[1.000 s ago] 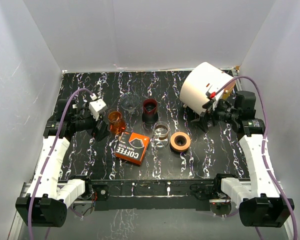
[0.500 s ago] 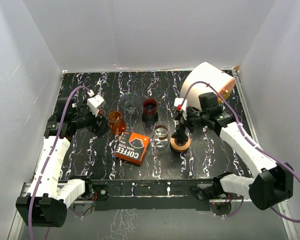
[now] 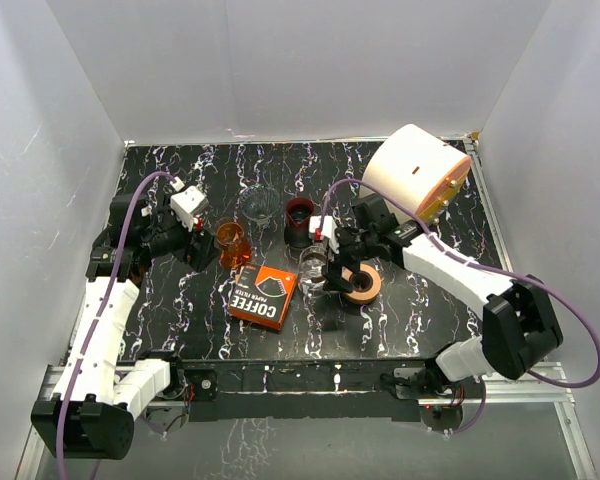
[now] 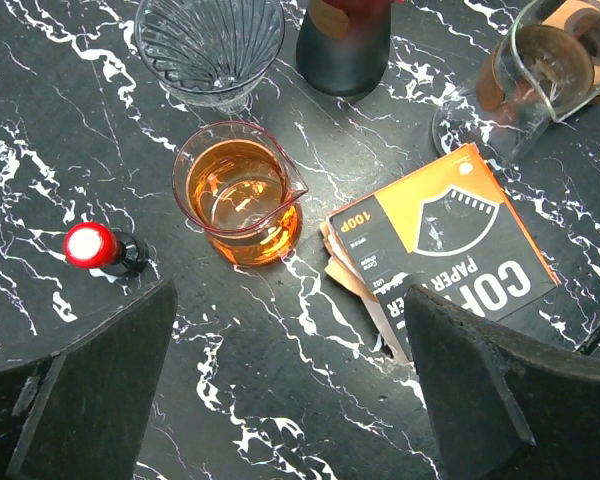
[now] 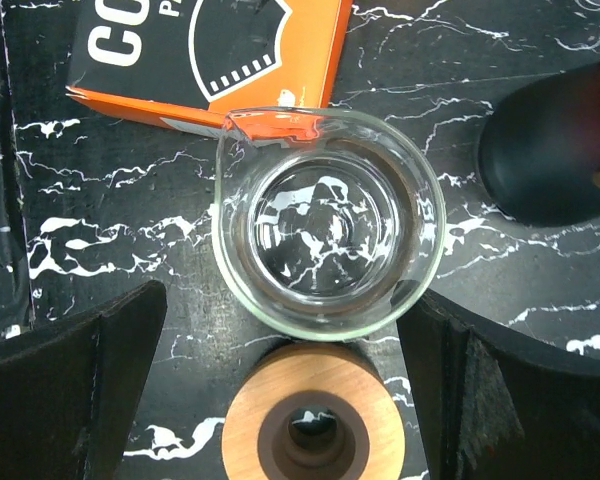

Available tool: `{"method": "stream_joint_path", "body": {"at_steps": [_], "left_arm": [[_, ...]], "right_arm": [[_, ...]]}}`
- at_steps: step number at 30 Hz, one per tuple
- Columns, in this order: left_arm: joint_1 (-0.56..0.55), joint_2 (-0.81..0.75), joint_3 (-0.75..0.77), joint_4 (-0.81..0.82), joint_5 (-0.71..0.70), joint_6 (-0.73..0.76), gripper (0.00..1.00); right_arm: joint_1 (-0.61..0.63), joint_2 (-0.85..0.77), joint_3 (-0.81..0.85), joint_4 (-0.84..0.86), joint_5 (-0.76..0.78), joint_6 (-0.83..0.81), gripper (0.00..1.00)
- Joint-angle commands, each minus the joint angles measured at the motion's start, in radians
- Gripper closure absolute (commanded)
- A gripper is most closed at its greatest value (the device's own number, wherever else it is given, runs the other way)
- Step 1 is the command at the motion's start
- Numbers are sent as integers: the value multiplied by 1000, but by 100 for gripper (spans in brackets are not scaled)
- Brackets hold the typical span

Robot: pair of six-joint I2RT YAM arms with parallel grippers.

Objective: Place the coffee filter in the dripper
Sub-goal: Move the coffee server to the center of the board.

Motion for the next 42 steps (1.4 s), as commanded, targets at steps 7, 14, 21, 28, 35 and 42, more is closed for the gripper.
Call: {"method": "stream_joint_path", "body": {"at_steps": [7,14,21,28,35,42], "left_arm": [[-3,-54,-24,25,20,2,3],[-1,-66,-28,27,23,3,1],[-4,-75,-29,28,21,7,1],[-3,-76,-43,35,21,21,1],[-1,-76,-49,33,21,29,1],[-2,-65,-51,38,23,26,1]], "right_arm": [[74,54,64,117,60,21,3],[75,88,85,189,113,23,2],[84,125,138,141,54,8,2],[102,103,127,104,18,9,9],[117,52,94,84,1,35,27],[156,-21,25,121,-2,87,32]]}}
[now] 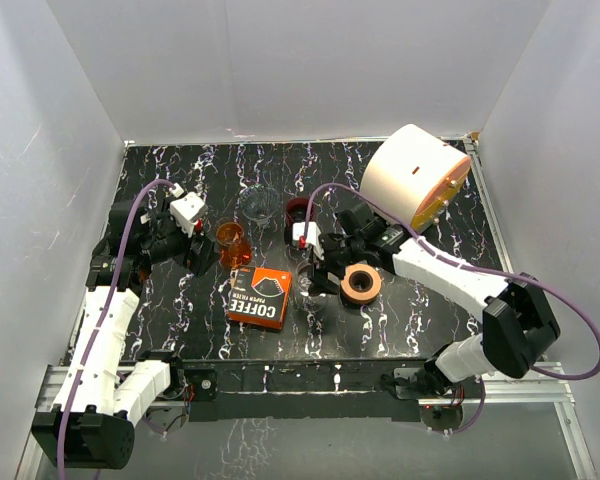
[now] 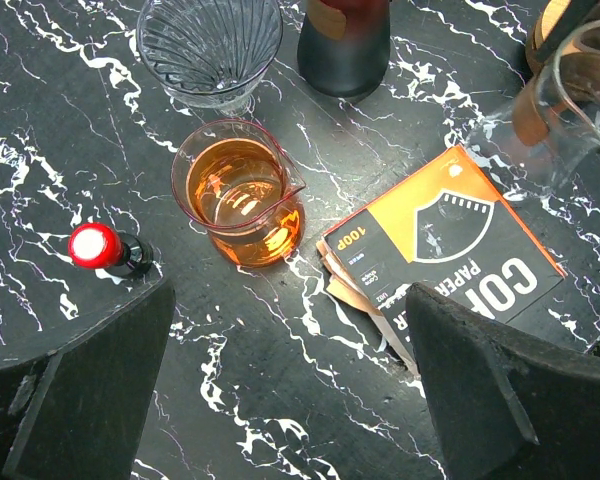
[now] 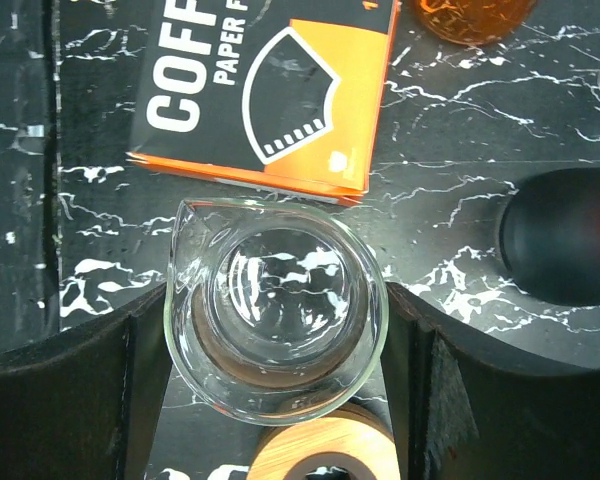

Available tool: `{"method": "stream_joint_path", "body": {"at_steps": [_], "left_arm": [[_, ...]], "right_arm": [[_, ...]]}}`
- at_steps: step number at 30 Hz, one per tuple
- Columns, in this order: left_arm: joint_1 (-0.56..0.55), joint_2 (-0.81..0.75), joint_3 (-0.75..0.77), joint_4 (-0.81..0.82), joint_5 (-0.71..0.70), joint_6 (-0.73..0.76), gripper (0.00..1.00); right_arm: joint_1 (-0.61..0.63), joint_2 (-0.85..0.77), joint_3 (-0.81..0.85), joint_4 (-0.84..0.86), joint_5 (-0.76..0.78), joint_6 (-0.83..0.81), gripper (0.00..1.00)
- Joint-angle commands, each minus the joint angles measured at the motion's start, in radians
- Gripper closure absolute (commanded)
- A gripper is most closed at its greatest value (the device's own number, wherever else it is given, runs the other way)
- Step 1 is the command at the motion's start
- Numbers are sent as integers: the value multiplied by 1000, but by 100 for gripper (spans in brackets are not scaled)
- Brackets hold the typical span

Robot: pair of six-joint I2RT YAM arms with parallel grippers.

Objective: Place the coffee filter in the dripper
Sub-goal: Move the coffee server to the center of the board.

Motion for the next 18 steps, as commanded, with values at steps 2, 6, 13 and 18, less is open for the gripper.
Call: {"method": "stream_joint_path", "body": {"at_steps": [2,6,13,18], "left_arm": [[-3,0,-1,13,24,9,1],[-2,5,6,13,27,3,1],[-1,8,9,13,28,0,1],[-1,3,6,13,25,0,1]], "right_arm": [[40,-81,-40,80,-24,52,33],[56,-92,-70,100,6,56,33],[64,-117,-96,113,33,69,20],[64,-134,-63,60,72,72,4]]}}
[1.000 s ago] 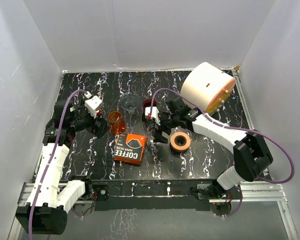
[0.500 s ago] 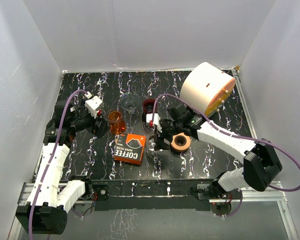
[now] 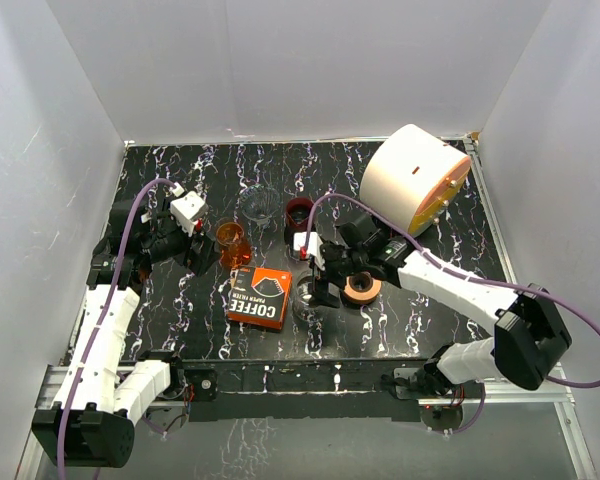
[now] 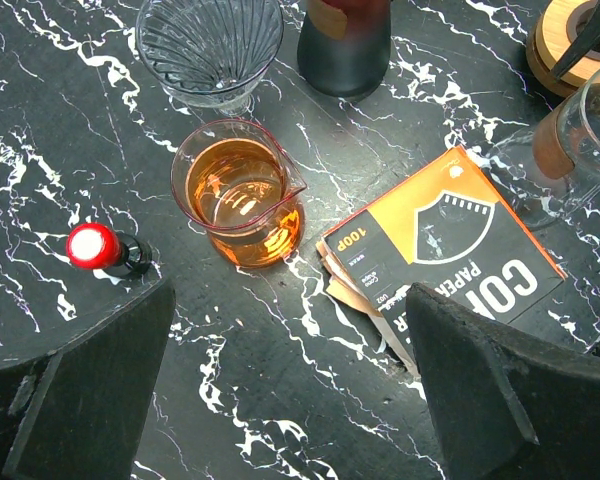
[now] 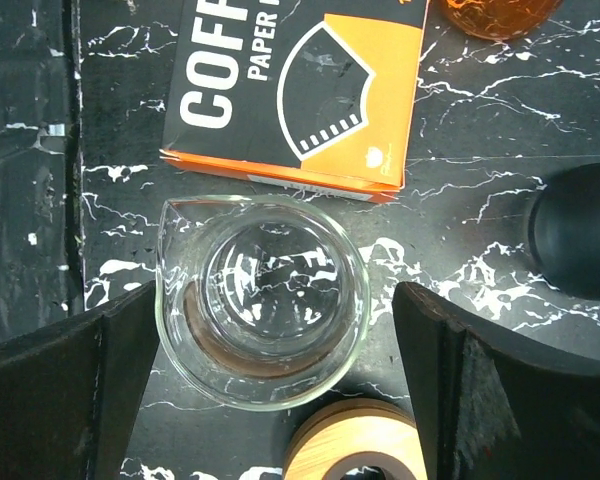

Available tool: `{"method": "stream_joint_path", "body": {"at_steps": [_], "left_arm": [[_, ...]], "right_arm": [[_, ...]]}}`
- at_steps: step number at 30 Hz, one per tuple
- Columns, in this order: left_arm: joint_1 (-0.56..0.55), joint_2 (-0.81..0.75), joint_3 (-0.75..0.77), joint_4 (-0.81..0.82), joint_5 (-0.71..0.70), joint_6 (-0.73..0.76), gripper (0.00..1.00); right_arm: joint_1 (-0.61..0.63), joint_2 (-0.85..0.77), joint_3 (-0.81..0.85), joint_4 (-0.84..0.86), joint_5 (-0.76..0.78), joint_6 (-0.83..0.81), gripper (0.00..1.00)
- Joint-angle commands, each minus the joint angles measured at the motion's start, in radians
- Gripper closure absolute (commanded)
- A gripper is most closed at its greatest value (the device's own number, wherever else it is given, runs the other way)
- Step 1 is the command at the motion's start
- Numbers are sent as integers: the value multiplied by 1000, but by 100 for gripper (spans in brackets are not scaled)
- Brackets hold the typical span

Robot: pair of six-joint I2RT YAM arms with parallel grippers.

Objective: Place the coffee filter in the dripper
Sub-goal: Move the coffee server to the center of the board, then pick up the dripper holder from the center of the board.

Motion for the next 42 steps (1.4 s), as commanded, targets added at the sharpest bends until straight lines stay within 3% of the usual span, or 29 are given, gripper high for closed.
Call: {"method": "stream_joint_path", "body": {"at_steps": [1,6,13,20,30,42], "left_arm": [[-2,-9,4,9,24,4,1],[-2,-22,-1,12,16,-2,1],[-2,-14,10,14,-7,-21,1],[-2,6,27,14,-9,-38,1],[-2,-12,12,15,3,-21,1],[-1,-23,11,14,8,-22,1]], "right_arm": [[5,-50,40,-4,44,9,2],[-5,-116,33,-44,121,12,2],[-128,-218,26,-112,143,40,2],[-180,-268,-19,-159,312,59,4],[-202,-58,11,-201,508,125,17],[-262,105,43,-247,471,82,28]]}}
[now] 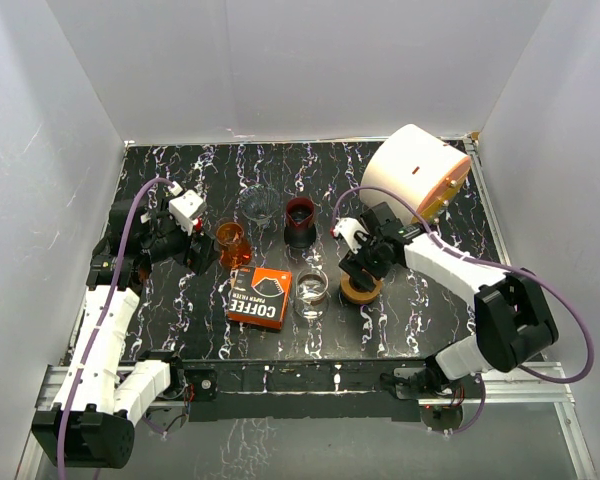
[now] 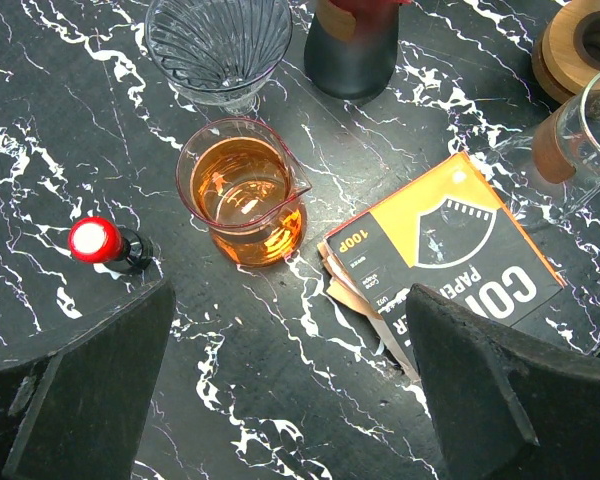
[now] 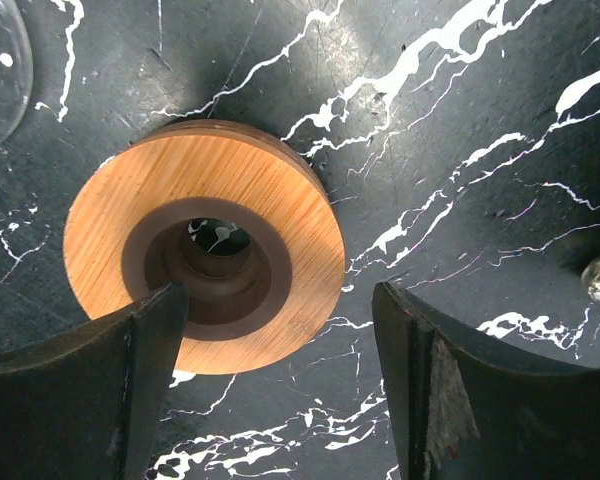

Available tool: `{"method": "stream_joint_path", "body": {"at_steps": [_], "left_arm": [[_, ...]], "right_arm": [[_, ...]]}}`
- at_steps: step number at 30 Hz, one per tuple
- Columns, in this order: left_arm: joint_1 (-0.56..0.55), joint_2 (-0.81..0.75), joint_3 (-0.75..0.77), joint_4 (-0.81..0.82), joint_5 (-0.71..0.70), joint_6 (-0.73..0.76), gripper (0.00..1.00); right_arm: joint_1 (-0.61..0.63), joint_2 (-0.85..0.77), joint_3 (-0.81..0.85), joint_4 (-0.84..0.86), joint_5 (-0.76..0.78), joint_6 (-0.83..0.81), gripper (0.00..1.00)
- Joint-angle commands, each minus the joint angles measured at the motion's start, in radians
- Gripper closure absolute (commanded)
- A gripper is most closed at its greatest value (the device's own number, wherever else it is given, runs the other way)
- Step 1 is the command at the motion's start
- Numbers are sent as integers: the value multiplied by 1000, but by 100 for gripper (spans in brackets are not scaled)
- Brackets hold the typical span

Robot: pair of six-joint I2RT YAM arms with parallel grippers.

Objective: Place the coffee filter in the dripper
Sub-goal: Pick up the dripper holder from the center of the board.

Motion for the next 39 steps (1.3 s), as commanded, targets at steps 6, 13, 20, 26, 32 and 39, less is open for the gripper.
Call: {"method": "stream_joint_path", "body": {"at_steps": [6,13,20,26,32,39], "left_arm": [[-1,-14,12,10,27,9,1],[-2,-15,9,9,24,14,1],[-2,-20,4,7,22,19,1],[-2,-19,4,7,22,23,1],[-2,-20,2,5,23,26,1],[-1,-20,4,4,25,27,1]], "right_arm": [[-26,49,56,-2,-24,-24,35],[-30,86,68,4,-41,-18,45],[-30,94,82,1,-48,-9,53],[-30,78,105,-21,-40,-8,59],[-31,64,130,-45,-39,-7,67],[-31,48,158,-71,-39,-7,75]]}}
